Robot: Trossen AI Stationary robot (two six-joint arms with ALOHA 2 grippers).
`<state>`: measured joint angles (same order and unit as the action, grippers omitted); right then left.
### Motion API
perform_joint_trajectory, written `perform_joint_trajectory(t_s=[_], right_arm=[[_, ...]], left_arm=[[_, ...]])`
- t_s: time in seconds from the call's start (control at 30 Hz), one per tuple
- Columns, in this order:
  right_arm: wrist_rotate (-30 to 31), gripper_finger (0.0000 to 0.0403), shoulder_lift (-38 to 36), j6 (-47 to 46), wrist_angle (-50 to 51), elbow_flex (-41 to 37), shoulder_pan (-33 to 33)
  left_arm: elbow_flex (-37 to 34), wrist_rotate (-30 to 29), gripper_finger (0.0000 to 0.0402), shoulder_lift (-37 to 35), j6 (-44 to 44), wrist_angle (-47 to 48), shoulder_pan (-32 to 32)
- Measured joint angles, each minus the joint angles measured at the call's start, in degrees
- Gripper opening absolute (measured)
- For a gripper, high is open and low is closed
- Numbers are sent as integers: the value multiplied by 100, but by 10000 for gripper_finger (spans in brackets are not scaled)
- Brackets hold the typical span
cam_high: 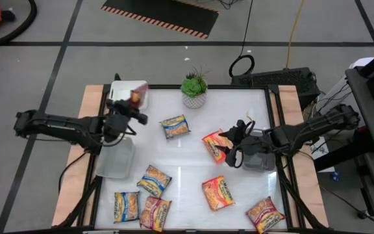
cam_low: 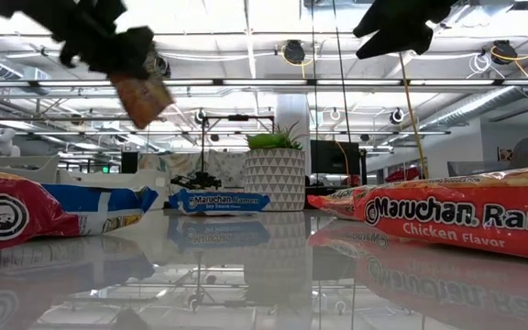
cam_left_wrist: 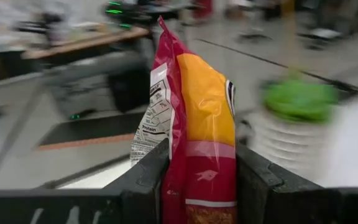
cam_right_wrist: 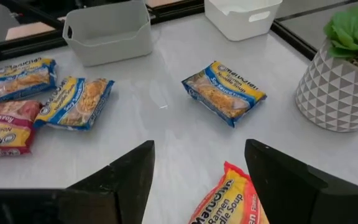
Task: Sort Maruchan noodles
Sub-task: Put the top red noodle pack into the white bin
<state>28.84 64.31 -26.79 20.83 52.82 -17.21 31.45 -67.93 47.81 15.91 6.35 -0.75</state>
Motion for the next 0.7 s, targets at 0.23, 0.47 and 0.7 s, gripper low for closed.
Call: perform_joint_trajectory(t_s=[0.23, 0.47, 0.7], right_arm=[[133, 242, 0, 237, -323, 0, 0], [132, 242, 0, 709, -848, -1, 2], [127, 242, 0, 1042, -984, -2, 4]], left_arm=[[-997, -585, 128, -530, -932, -1269, 820], [-1713, -39, 128, -513, -916, -2056, 2015], [-2169, 30, 129, -511, -396, -2614, 2717]])
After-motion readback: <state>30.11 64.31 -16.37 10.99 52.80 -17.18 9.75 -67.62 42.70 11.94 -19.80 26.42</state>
